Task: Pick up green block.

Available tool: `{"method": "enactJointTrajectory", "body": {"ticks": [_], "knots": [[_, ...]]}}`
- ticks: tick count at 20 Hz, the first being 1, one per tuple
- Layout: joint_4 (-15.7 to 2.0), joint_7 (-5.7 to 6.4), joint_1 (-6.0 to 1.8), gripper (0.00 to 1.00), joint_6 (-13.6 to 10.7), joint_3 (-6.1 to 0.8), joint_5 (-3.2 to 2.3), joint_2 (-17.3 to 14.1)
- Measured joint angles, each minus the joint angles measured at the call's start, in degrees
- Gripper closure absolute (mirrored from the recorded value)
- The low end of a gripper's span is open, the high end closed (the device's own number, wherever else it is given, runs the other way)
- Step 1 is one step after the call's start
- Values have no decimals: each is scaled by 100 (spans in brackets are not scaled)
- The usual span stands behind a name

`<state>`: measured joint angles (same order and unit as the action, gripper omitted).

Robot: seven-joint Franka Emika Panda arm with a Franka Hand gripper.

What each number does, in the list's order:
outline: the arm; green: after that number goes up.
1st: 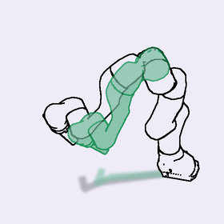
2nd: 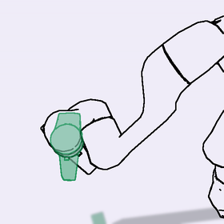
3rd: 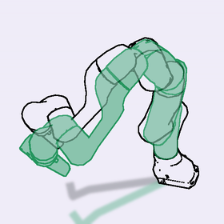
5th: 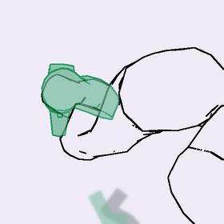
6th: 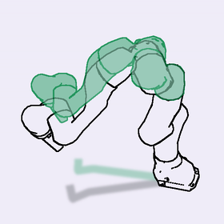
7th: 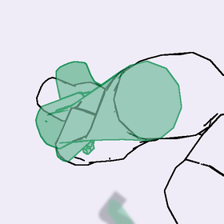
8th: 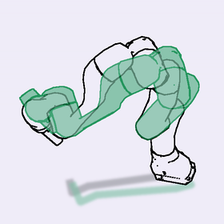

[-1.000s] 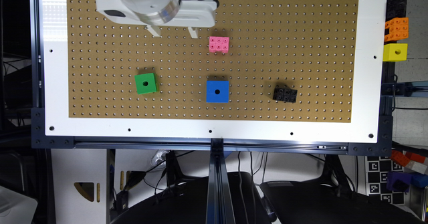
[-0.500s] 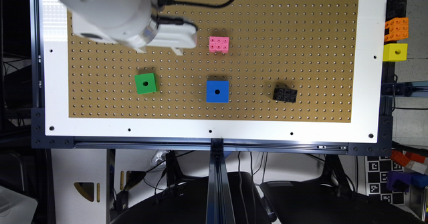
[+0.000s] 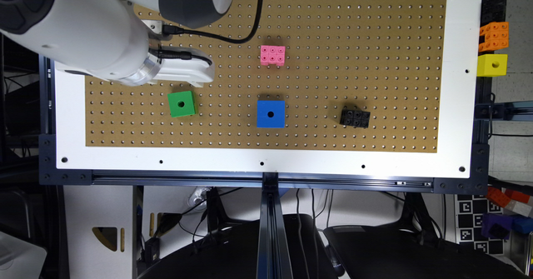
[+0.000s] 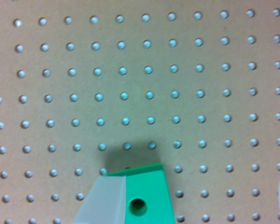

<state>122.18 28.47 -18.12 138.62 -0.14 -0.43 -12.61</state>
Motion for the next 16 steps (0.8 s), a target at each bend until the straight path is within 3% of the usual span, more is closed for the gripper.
{"method": "enactJointTrajectory", "body": {"ticks": [8, 16], "knots": [[-65, -37, -54, 0, -5, 0, 0, -16], [-240, -85, -123, 0, -5, 0, -2, -161]]}}
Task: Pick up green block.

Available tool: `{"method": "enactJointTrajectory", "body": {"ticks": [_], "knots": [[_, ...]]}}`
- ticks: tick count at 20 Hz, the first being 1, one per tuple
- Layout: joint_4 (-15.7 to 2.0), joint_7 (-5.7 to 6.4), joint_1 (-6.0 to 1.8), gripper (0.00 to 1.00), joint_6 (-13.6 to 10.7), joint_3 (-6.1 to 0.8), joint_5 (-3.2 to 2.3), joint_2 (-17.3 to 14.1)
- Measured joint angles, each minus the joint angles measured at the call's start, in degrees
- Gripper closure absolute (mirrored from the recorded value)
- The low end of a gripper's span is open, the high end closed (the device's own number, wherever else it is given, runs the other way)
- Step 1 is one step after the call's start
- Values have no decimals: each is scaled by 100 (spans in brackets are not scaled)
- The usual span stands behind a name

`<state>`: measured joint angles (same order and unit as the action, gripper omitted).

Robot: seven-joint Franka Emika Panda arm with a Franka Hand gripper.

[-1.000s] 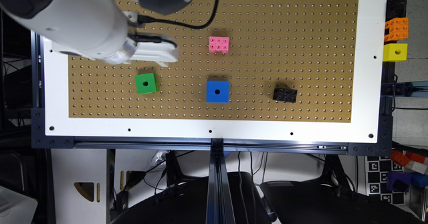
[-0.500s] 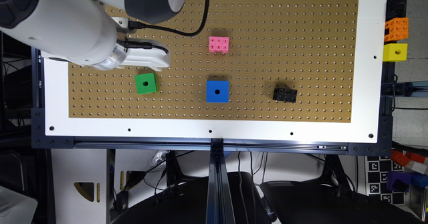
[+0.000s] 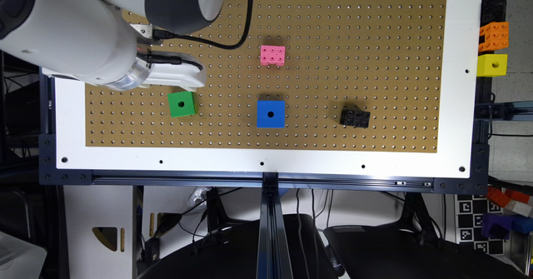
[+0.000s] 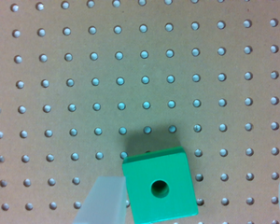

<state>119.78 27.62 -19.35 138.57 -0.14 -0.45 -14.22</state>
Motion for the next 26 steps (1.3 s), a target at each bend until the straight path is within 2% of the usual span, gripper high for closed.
{"method": "enactJointTrajectory", "body": {"ticks": [3, 5, 12, 16, 19, 22, 26], "knots": [[-119, -108, -93, 0, -13, 1, 0, -94], [-165, -140, -117, 0, -19, 0, 0, -133], [-186, -153, -122, 0, -4, 0, 0, -250], [-263, -154, -124, 0, 262, 0, 0, -687], [-381, -155, -124, 0, 254, 0, 0, -800], [-385, -156, -124, 0, 281, 0, 0, -891], [-443, -156, -120, 0, 501, -19, 0, -1182]]}}
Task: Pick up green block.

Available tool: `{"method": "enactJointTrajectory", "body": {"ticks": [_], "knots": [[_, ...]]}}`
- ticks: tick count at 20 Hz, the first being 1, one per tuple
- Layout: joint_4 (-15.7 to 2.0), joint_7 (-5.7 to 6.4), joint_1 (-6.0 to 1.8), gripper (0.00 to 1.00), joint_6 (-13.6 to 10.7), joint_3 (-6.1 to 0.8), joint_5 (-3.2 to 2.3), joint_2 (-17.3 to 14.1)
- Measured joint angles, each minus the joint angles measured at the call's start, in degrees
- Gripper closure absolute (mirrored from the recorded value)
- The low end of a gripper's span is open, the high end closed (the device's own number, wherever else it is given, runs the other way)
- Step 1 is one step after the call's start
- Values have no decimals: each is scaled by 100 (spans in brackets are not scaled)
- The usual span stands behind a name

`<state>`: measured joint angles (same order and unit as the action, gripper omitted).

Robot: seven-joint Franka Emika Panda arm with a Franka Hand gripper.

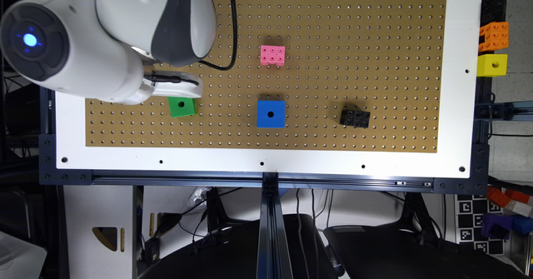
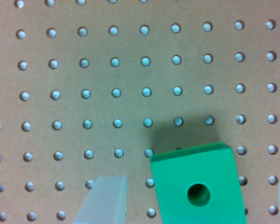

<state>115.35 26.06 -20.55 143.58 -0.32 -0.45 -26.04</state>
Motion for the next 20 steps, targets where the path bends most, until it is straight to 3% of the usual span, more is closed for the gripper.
{"method": "enactJointTrajectory", "body": {"ticks": [4, 8, 20], "knots": [[-200, 12, 11, 0, -1, -87, 0, -153], [-280, 20, 29, 0, -3, -129, 0, -196], [-445, 20, 29, 0, 25, -138, 0, -525]]}}
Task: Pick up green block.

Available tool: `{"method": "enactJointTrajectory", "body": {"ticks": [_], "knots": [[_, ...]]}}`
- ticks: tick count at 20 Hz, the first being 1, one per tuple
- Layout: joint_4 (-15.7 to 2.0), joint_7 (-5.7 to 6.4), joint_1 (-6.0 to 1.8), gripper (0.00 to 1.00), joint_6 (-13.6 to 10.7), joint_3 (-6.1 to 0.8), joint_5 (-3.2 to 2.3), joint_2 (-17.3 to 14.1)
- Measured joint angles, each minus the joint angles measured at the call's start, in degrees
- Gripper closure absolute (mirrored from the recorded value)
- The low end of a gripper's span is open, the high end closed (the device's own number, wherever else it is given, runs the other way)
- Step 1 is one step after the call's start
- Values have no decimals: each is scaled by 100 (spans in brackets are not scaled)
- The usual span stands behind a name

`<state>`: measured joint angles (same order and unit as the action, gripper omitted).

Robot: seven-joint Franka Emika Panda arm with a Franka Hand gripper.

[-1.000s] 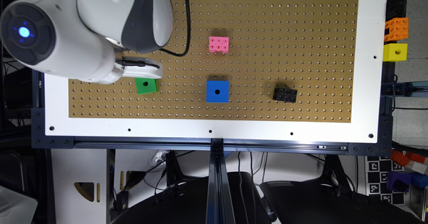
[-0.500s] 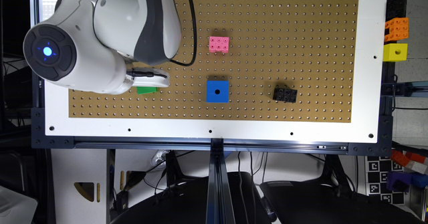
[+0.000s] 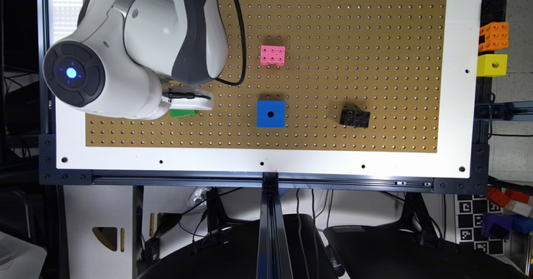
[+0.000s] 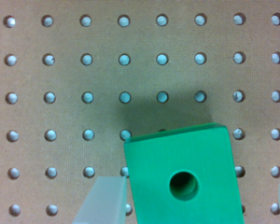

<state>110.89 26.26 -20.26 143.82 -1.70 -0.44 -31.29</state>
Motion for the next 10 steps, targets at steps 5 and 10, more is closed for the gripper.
{"method": "enactJointTrajectory", "body": {"ticks": [5, 10], "knots": [[-22, 0, 0, 0, 21, 0, 0, -82], [-72, 0, -3, 0, 294, 0, -4, -344]]}}
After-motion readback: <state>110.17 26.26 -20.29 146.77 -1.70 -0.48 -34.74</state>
